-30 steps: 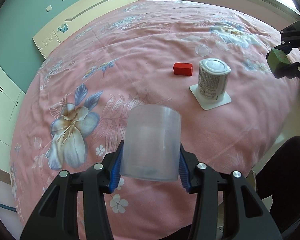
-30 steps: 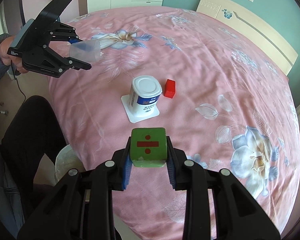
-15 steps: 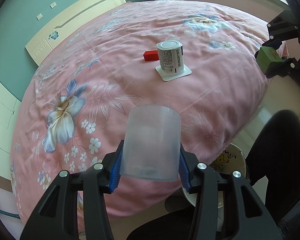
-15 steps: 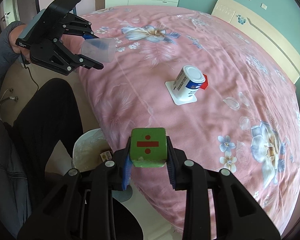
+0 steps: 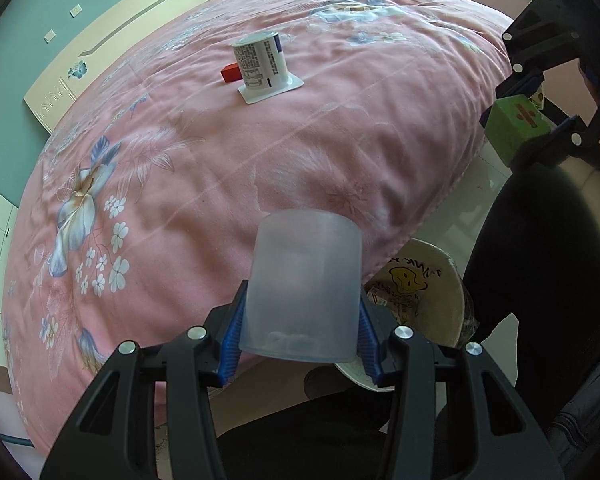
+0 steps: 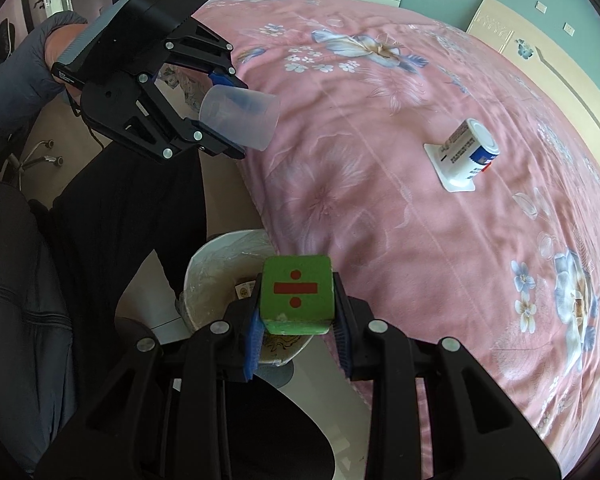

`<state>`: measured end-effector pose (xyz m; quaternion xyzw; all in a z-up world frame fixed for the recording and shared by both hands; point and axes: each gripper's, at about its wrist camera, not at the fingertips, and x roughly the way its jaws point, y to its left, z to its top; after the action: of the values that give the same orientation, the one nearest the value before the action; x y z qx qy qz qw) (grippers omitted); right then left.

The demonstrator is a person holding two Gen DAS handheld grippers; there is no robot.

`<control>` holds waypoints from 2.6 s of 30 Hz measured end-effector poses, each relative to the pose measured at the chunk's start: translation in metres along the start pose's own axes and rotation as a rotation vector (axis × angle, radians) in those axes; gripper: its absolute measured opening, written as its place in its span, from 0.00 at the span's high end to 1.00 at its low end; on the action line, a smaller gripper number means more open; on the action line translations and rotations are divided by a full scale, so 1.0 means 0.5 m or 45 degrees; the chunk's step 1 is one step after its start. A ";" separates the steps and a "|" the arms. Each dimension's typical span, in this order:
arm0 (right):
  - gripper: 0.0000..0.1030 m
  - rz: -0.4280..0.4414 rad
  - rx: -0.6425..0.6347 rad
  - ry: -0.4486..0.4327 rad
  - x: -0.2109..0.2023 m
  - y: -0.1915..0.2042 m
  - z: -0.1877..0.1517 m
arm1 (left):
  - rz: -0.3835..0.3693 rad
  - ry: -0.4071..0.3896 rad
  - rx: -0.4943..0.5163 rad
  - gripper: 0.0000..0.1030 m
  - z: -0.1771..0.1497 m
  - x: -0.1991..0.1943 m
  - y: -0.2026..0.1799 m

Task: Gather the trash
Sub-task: 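Lift the cup and green cube and carry them down to the bin, then open both tools to drop the cup and cube into the bin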

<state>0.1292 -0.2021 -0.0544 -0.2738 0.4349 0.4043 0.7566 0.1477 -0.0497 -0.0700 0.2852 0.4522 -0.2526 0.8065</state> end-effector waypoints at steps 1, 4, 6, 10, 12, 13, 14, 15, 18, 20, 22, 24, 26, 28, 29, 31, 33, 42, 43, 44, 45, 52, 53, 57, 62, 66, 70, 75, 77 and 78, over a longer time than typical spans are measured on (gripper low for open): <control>0.70 0.011 0.000 0.006 0.009 0.005 -0.002 | -0.004 0.007 0.001 0.51 -0.006 0.005 -0.006; 0.70 0.048 -0.005 0.029 0.038 0.019 -0.011 | -0.027 0.032 0.000 0.51 -0.023 0.024 -0.020; 0.70 0.066 -0.005 0.048 0.058 0.026 -0.016 | -0.040 0.049 0.000 0.51 -0.032 0.037 -0.028; 0.70 0.102 0.003 0.071 0.093 0.038 -0.026 | -0.061 0.084 -0.004 0.51 -0.050 0.063 -0.042; 0.70 0.118 0.007 0.084 0.109 0.043 -0.030 | -0.077 0.101 -0.008 0.51 -0.057 0.077 -0.049; 0.70 0.124 0.007 0.089 0.117 0.046 -0.032 | -0.079 0.112 -0.009 0.51 -0.061 0.084 -0.054; 0.70 0.132 0.010 0.094 0.125 0.048 -0.034 | -0.087 0.121 -0.007 0.51 -0.065 0.092 -0.058; 0.70 0.140 0.011 0.101 0.132 0.050 -0.036 | -0.096 0.129 -0.007 0.51 -0.069 0.098 -0.062; 0.69 0.158 0.020 0.116 0.152 0.052 -0.042 | -0.111 0.154 -0.015 0.51 -0.078 0.119 -0.070; 0.70 0.173 0.028 0.124 0.167 0.054 -0.046 | -0.120 0.166 -0.018 0.51 -0.083 0.132 -0.075; 0.70 0.181 0.025 0.138 0.180 0.058 -0.051 | -0.130 0.178 -0.020 0.51 -0.087 0.145 -0.081; 0.70 0.197 0.027 0.146 0.192 0.060 -0.055 | -0.143 0.192 -0.017 0.51 -0.090 0.157 -0.088; 0.70 0.206 0.030 0.154 0.204 0.063 -0.058 | -0.148 0.206 -0.018 0.51 -0.095 0.170 -0.093; 0.69 0.220 0.030 0.164 0.218 0.065 -0.063 | -0.160 0.219 -0.022 0.51 -0.100 0.182 -0.096; 0.69 0.224 0.030 0.168 0.223 0.067 -0.065 | -0.163 0.224 -0.023 0.51 -0.102 0.188 -0.098; 0.69 0.237 0.033 0.176 0.238 0.074 -0.071 | -0.175 0.237 -0.019 0.51 -0.107 0.199 -0.102; 0.69 0.246 0.038 0.185 0.250 0.074 -0.076 | -0.182 0.253 -0.017 0.51 -0.113 0.214 -0.103; 0.69 0.269 0.065 0.232 0.314 0.068 -0.081 | -0.212 0.315 -0.039 0.51 -0.136 0.266 -0.098; 0.70 0.262 0.071 0.240 0.323 0.065 -0.080 | -0.215 0.322 -0.044 0.51 -0.138 0.272 -0.097; 0.70 0.260 0.076 0.247 0.333 0.064 -0.078 | -0.218 0.328 -0.048 0.51 -0.139 0.278 -0.096; 0.70 0.261 0.079 0.253 0.342 0.062 -0.076 | -0.216 0.334 -0.058 0.51 -0.141 0.284 -0.096; 0.69 0.236 0.083 0.321 0.404 0.061 -0.067 | -0.234 0.356 -0.084 0.51 -0.153 0.307 -0.093; 0.69 0.230 0.079 0.332 0.411 0.061 -0.065 | -0.240 0.357 -0.085 0.51 -0.154 0.311 -0.095; 0.69 0.219 0.058 0.362 0.434 0.053 -0.059 | -0.251 0.360 -0.091 0.51 -0.151 0.317 -0.084; 0.69 0.202 0.054 0.431 0.470 0.050 -0.060 | -0.261 0.368 -0.109 0.51 -0.155 0.326 -0.074; 0.69 0.202 0.058 0.459 0.482 0.046 -0.058 | -0.265 0.378 -0.115 0.51 -0.155 0.333 -0.072; 0.69 0.197 0.066 0.467 0.478 0.040 -0.058 | -0.266 0.383 -0.113 0.51 -0.149 0.338 -0.072; 0.69 0.181 0.074 0.481 0.484 0.039 -0.056 | -0.265 0.394 -0.108 0.51 -0.147 0.350 -0.072; 0.62 0.188 0.088 0.478 0.485 0.035 -0.055 | -0.272 0.401 -0.115 0.51 -0.146 0.357 -0.072; 0.56 0.181 0.095 0.469 0.485 0.034 -0.054 | -0.276 0.405 -0.123 0.50 -0.147 0.362 -0.070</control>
<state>0.1742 -0.1233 -0.2815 -0.2837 0.5989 0.3832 0.6434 0.1652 -0.0513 -0.2678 0.2321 0.6135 -0.2676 0.7058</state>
